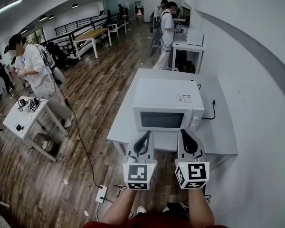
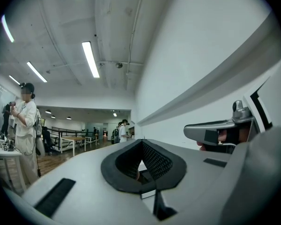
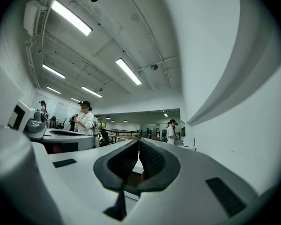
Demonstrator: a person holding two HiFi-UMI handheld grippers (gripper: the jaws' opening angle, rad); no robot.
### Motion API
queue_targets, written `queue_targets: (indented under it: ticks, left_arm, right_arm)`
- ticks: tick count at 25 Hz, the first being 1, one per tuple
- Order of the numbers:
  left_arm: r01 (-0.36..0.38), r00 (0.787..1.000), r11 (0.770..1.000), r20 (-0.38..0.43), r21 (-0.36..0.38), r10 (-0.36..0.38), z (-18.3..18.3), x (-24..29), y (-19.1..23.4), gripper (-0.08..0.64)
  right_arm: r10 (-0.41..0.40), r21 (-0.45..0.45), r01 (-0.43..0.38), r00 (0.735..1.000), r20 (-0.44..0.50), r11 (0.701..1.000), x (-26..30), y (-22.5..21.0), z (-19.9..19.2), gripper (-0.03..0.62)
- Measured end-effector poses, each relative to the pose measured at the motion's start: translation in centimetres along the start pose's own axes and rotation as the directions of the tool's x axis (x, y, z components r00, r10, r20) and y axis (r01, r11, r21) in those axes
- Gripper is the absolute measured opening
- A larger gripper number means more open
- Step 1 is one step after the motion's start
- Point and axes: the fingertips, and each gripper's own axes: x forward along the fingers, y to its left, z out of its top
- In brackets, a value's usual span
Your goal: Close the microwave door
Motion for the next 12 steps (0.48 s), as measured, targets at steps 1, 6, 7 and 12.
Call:
queue_targets:
  ticks: [1, 6, 7, 12]
  left_arm:
    - [0.003, 1.000, 1.000, 0.001, 0.000, -0.003, 0.0, 0.0, 0.0, 0.026]
    - [0.015, 1.000, 1.000, 0.006, -0.002, -0.015, -0.1, 0.0, -0.4, 0.026]
    - [0.016, 1.000, 1.000, 0.014, -0.001, -0.016, 0.0, 0.2, -0.4, 0.026]
    - [0.019, 0.997, 0.999, 0.078, 0.033, -0.021, 0.9, 2.9, 0.0, 0.026]
  right_arm:
    - [-0.003, -0.002, 0.003, 1.000, 0.002, 1.000, 0.0, 0.0, 0.1, 0.028]
    - [-0.020, -0.011, 0.020, 1.000, 0.007, 1.000, -0.5, -0.4, 0.6, 0.028]
    - [-0.021, -0.017, 0.021, 1.000, 0.012, 1.000, -0.4, -0.6, 0.7, 0.028]
    - [-0.023, -0.038, 0.026, 0.997, 0.072, 0.999, 1.4, -2.0, 1.5, 0.028]
